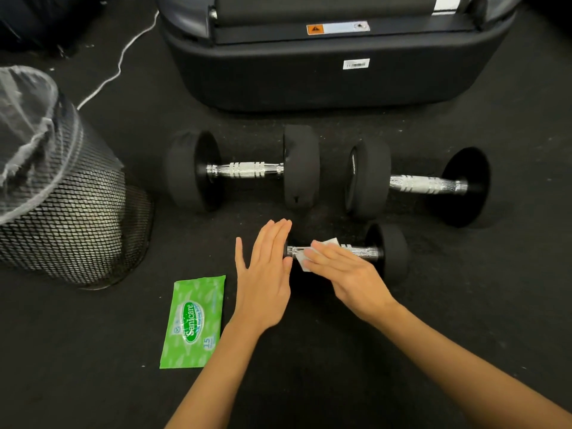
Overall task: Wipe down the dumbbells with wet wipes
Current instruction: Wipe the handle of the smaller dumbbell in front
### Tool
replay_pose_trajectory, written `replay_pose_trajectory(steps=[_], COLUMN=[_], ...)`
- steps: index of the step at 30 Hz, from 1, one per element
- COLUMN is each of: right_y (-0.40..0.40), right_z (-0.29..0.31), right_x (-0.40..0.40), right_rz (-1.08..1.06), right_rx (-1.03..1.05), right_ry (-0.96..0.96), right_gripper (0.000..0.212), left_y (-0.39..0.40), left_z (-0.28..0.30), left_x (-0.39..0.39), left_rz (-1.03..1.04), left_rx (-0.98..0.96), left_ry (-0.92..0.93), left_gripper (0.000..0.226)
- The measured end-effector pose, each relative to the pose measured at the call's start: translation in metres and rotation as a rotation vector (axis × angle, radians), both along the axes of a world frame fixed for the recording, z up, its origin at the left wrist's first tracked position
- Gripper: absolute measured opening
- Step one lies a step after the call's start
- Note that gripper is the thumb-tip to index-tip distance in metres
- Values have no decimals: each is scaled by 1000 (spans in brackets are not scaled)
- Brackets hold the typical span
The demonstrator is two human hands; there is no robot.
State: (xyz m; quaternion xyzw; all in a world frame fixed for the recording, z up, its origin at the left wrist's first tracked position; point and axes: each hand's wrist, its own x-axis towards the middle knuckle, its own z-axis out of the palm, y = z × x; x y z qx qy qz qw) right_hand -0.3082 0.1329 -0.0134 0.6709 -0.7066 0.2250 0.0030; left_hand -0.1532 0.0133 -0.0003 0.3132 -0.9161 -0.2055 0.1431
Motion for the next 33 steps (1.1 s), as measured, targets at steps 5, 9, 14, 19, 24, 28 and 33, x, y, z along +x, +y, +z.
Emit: replay_pose_trajectory(steps=[5, 9, 14, 19, 24, 28, 33], right_y=[-7, 3, -24, -10, -35, -47, -37], right_z=[-3, -1, 10, -5, 9, 22, 27], right_x=[9, -3, 9, 8, 8, 8, -3], right_rz=[25, -14, -116, -13, -132, -230, -310], right_rx=[24, -15, 2, -7, 37, 204, 249], right_ry=[43, -64, -155, -81, -202, -190, -233], right_gripper=[62, 59, 53, 60, 48, 43, 38], left_y=[-1, 1, -1, 0, 0, 1, 0], left_z=[1, 1, 1, 2, 3, 4, 6], left_x=[-1, 0, -4, -2, -6, -5, -1], left_rz=[13, 12, 30, 23, 37, 37, 19], left_rx=[28, 29, 50, 38, 39, 14, 12], left_ry=[19, 20, 25, 36, 16, -10, -11], left_gripper=[52, 52, 51, 52, 51, 53, 53])
